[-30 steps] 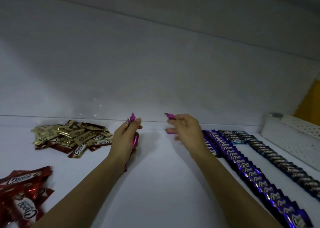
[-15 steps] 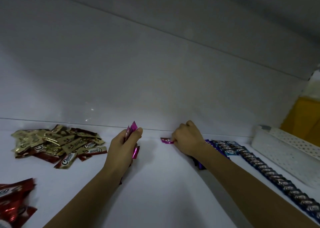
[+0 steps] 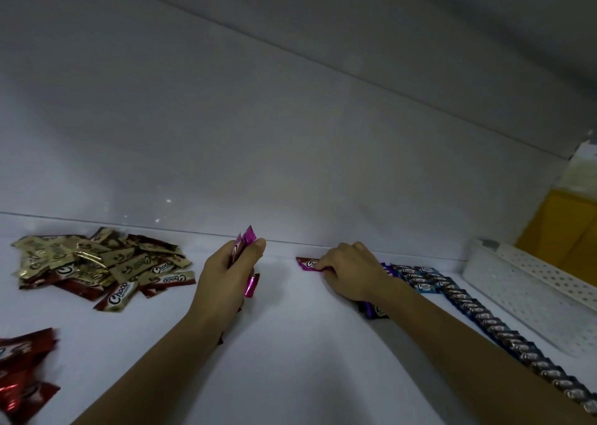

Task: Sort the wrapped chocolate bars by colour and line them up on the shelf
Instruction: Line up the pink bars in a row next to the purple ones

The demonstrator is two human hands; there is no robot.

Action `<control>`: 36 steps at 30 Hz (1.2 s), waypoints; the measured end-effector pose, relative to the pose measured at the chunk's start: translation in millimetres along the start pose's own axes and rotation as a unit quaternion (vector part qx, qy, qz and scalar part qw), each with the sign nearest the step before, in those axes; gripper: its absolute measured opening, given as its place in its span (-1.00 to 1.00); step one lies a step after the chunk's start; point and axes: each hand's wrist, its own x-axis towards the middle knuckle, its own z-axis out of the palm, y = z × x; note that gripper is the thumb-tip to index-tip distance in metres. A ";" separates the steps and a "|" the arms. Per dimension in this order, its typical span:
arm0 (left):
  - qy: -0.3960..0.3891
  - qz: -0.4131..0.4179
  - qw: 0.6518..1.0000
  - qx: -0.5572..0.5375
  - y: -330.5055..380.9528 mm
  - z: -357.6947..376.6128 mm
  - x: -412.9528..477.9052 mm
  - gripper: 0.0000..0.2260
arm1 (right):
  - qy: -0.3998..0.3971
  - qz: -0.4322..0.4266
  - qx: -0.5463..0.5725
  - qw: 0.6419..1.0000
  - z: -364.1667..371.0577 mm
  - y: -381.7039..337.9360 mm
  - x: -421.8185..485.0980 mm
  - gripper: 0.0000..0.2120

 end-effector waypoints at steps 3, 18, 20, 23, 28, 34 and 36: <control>-0.001 0.000 1.000 -0.002 1.2 -0.3 -0.9 -0.60 | 0.003 -0.003 -0.001 1.000 -0.9 -0.9 -2.1 -0.69; -0.036 0.043 0.997 0.057 -1.0 2.3 -5.0 -0.72 | 0.092 0.038 0.090 0.991 -3.1 -10.7 -7.6 -0.76; -0.035 0.076 0.989 0.126 -3.4 5.2 -11.6 -0.78 | 0.172 0.105 0.383 0.902 -14.2 -28.5 -15.1 -0.78; -0.011 0.171 0.923 0.344 -5.4 6.4 -19.0 -0.83 | 0.169 0.092 0.658 0.728 -28.7 -59.8 -31.4 -0.56; -0.021 0.255 0.868 0.425 -3.8 6.4 -22.3 -0.81 | 0.118 0.023 0.663 0.739 -35.2 -80.8 -46.4 -0.92; -0.007 0.222 0.869 0.442 0.2 7.4 -20.8 -0.89 | 0.149 0.096 0.698 0.694 -34.0 -64.9 -50.5 -0.88; -0.009 0.218 0.870 0.442 -0.2 9.0 -20.4 -0.92 | 0.150 0.108 0.692 0.698 -33.8 -65.4 -51.0 -0.88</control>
